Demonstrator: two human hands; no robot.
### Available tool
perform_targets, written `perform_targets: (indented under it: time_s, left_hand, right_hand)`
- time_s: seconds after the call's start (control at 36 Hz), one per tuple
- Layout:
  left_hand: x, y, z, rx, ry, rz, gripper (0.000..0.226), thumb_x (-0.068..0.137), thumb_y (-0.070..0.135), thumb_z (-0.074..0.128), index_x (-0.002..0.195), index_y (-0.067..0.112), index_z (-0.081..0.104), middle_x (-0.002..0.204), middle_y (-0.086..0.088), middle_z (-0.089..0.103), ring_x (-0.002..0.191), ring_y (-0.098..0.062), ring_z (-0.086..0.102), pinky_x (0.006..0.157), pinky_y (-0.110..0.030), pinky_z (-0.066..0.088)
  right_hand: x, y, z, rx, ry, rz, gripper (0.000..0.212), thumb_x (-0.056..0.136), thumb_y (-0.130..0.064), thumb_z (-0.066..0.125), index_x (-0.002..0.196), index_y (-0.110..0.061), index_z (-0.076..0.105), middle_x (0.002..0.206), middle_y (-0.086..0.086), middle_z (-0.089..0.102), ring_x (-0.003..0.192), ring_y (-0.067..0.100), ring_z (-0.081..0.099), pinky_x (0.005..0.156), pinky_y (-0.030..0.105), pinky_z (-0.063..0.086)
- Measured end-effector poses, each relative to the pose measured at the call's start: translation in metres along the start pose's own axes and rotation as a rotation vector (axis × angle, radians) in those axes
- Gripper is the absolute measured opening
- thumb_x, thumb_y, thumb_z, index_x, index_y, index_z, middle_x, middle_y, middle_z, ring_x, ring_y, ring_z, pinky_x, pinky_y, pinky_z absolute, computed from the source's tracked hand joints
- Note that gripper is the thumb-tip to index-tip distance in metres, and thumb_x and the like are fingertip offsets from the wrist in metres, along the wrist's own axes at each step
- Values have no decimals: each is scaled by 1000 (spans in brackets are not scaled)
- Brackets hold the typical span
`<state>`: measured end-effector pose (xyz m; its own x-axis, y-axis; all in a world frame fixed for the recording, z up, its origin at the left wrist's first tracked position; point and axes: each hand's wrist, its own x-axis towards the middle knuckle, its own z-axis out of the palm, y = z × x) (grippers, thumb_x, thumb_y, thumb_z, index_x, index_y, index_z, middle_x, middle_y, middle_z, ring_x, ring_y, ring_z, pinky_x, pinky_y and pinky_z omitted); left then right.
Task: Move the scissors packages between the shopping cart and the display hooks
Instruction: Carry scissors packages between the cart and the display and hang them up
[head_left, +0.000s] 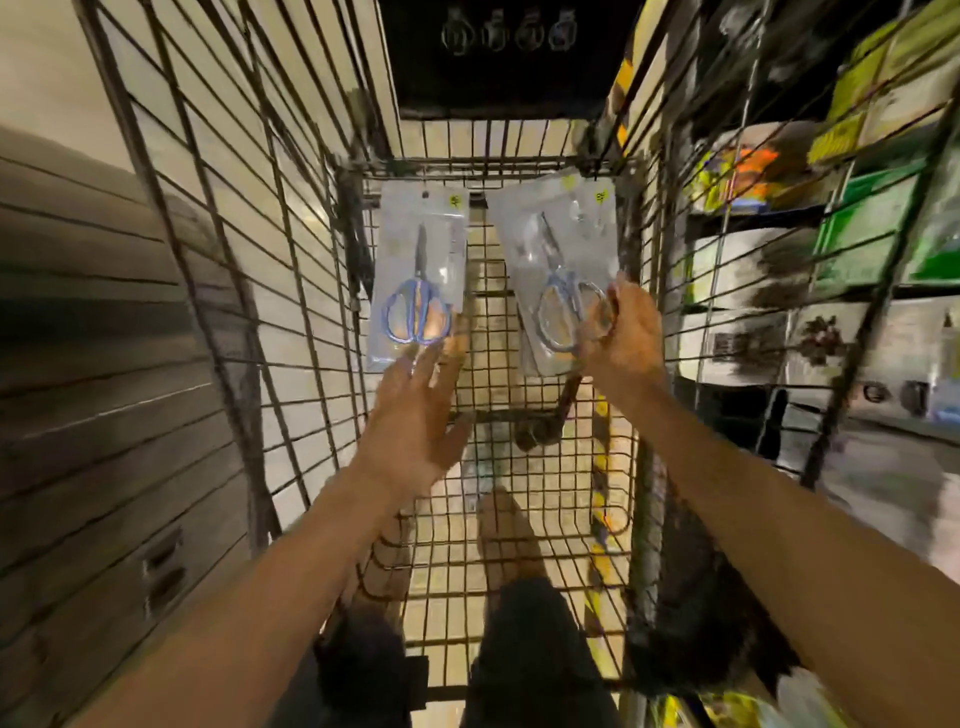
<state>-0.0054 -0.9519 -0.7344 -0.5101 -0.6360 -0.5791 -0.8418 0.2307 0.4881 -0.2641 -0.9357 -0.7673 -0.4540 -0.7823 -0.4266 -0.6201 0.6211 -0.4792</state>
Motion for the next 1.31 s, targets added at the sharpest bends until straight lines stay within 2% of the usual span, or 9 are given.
perform_targets:
  time_s: [0.11,0.33,0.47,0.56,0.69,0.81,0.89,1.06,1.31]
  left_hand:
    - [4,4,2,-9,19,-8,78,99,41,53,163,22,13,168,-12,18,155,-36,9,125,-53,18]
    - [-1,3,9,-78,9,-33,76,93,52,37,159,16,28,163,-16,29,153,-39,21,119,-57,30]
    - [4,3,10,-184,-3,-35,80,92,51,45,162,25,15,162,-8,32,150,-28,28,115,-52,39]
    - [9,7,9,-377,2,-77,78,91,48,52,160,27,22,157,-3,39,144,-21,38,109,-49,47]
    - [14,22,1,-642,26,-144,76,99,22,64,160,32,21,161,0,37,145,-20,39,98,-4,40]
    - [20,30,-7,-972,44,-259,85,89,20,73,152,47,23,146,5,50,133,-19,52,102,-33,51]
    - [23,34,-13,-1122,56,-320,95,81,15,79,152,46,22,134,12,60,112,-7,65,84,-23,57]
    - [18,35,-19,-1179,176,-367,94,82,-4,77,141,52,30,111,19,75,105,-4,71,91,-27,59]
    - [13,32,-21,-1072,274,-383,104,90,-15,63,160,42,11,148,-1,56,129,-18,61,110,-54,47]
  right_hand:
    - [18,2,11,-3,-43,137,59,100,-28,54,154,-18,32,148,10,43,136,27,41,112,41,38]
    - [18,8,16,143,78,229,77,75,-28,84,142,-25,47,124,3,59,111,19,56,90,36,53]
    - [6,1,8,366,29,254,39,88,-22,76,119,-33,55,99,-11,60,88,6,62,60,10,51]
    - [-5,2,5,394,-88,256,22,93,-27,70,112,-22,61,90,-17,60,86,2,63,59,15,48]
    - [-30,4,1,644,-180,311,23,94,-13,69,115,-21,63,104,-9,71,90,0,72,66,18,59]
    - [-60,-2,-8,820,-292,375,21,91,-22,73,105,-36,65,106,-8,75,94,8,74,71,23,60]
    - [-83,-9,-15,901,-373,367,25,92,-22,71,111,-37,64,101,-18,76,94,6,74,71,21,59]
    - [-101,-17,-11,926,-442,370,33,88,-16,71,117,-30,63,110,-12,75,103,13,73,79,29,61]
    - [-64,-11,0,595,-329,222,60,93,-21,71,146,-28,43,128,-14,61,117,9,63,91,29,56]
